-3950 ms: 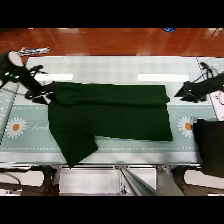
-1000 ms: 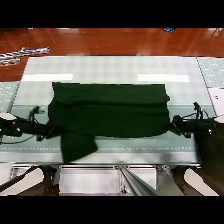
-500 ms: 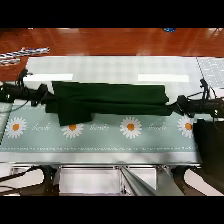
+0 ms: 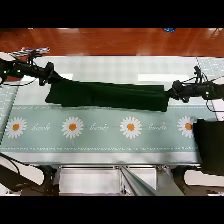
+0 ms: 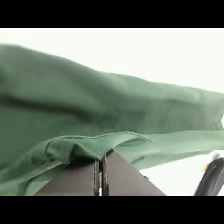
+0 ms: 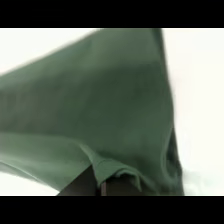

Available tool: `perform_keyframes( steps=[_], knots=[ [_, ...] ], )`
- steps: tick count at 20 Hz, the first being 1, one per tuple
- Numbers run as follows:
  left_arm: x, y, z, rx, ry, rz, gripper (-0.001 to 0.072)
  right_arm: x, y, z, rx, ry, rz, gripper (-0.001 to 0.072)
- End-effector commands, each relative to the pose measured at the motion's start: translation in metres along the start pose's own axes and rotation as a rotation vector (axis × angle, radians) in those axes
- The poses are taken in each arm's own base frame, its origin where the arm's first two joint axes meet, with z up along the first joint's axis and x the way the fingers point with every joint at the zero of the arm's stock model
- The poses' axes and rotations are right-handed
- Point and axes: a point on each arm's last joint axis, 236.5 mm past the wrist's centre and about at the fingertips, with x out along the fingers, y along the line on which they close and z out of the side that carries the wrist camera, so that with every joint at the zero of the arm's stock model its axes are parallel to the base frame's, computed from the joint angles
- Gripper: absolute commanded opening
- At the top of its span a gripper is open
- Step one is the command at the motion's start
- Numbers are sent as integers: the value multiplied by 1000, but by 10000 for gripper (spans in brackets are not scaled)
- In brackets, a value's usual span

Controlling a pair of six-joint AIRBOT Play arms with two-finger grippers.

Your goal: Fold the shirts.

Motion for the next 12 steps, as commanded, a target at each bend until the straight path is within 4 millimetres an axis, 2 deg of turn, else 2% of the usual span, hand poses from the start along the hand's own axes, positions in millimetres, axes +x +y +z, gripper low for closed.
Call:
perform_keyframes(
  steps=[1,3,4,5,6,8,9,11,12],
  knots=[
    [19,12,19,-33,7,0,23,17,-3,27,29,-17,20,19],
    [30,18,22,-8,7,5,28,26,-6,36,57,-31,31,22],
    [35,19,19,-11,19,5,130,30,-11,39,69,-42,28,129],
    [40,19,16,-10,36,6,344,32,-13,41,73,-47,24,340],
    [40,20,13,-4,47,13,501,32,-13,41,72,-46,25,414],
    [24,32,14,-108,56,40,501,17,-7,35,59,-14,44,414],
    [8,35,13,-126,68,33,501,0,-5,32,43,9,50,414],
    [-37,44,10,-116,64,67,501,-49,-11,31,16,0,32,414],
    [-65,50,10,-105,26,114,501,-80,-17,35,5,-47,4,414]
  ],
)
